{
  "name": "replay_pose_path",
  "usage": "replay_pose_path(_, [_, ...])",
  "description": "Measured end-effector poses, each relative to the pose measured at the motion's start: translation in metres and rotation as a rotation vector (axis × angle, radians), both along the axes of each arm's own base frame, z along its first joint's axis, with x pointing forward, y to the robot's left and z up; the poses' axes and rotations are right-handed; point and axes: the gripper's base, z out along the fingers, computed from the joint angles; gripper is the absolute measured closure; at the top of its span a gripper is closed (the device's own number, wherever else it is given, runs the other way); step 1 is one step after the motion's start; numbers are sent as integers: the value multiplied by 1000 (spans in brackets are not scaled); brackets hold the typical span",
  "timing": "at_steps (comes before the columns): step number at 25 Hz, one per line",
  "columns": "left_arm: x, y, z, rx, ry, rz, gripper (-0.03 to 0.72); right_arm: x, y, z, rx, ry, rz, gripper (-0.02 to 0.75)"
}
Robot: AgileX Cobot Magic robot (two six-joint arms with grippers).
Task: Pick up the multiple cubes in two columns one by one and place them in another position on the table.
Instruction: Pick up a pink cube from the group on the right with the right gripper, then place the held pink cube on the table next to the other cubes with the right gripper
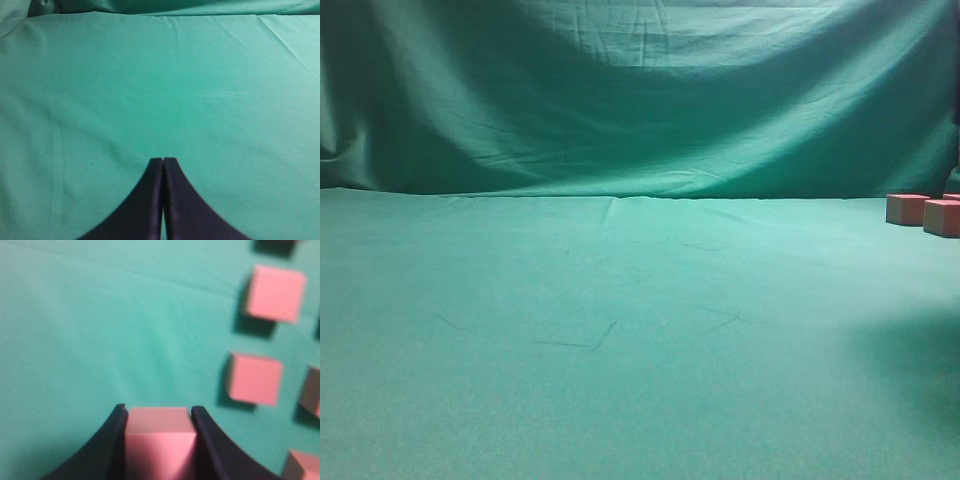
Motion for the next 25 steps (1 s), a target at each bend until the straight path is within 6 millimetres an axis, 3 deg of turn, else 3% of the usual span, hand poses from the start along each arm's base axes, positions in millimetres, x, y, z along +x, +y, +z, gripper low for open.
replay_pose_path(3, [0,0,0,0,0,0,688,5,24,16,15,-61,110,477])
replay_pose_path(4, [0,0,0,0,0,0,688,5,24,16,15,-61,110,477])
replay_pose_path(9, [0,0,0,0,0,0,688,23,73,34,-6,-128,280,477])
replay_pose_path(10, [0,0,0,0,0,0,688,32,91,34,-29,-117,338,477])
replay_pose_path(17, [0,0,0,0,0,0,688,70,147,7,-118,-29,484,477])
replay_pose_path(25, [0,0,0,0,0,0,688,87,181,-31,-177,7,561,477])
